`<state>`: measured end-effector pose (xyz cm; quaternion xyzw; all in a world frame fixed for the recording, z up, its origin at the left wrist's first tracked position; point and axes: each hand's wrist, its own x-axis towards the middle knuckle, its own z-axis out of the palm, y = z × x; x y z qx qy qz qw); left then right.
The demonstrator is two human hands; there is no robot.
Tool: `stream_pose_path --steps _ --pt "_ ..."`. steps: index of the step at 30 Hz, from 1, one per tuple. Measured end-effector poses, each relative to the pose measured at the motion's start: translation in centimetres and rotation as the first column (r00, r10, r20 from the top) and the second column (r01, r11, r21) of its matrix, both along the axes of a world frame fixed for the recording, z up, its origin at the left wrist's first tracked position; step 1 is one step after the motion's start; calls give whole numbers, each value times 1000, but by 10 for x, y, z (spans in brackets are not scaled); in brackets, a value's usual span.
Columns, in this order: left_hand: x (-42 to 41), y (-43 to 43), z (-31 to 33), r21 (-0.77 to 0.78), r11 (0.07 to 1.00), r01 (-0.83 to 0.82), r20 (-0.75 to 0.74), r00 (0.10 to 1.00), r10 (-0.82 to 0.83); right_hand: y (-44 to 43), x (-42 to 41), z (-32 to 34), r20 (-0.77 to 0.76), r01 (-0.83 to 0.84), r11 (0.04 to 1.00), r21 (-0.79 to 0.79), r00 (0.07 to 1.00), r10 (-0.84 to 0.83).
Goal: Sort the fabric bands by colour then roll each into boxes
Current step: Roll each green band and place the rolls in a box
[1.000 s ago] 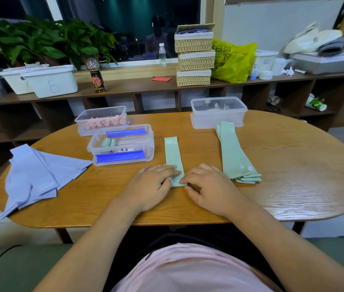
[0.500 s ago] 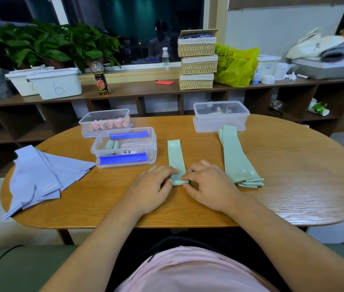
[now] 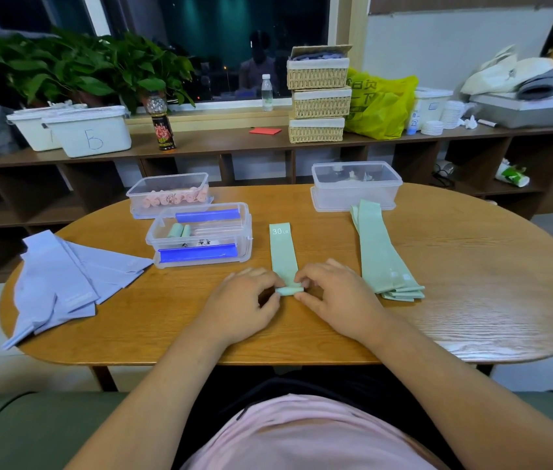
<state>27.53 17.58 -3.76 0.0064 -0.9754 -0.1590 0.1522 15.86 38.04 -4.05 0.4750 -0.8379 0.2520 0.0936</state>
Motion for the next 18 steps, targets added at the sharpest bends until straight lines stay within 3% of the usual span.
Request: stream_pose_path --steps 18 --pt "4 3 3 18 999 -34 -38 999 35 -2 -6 -3 -4 40 998 49 999 -40"
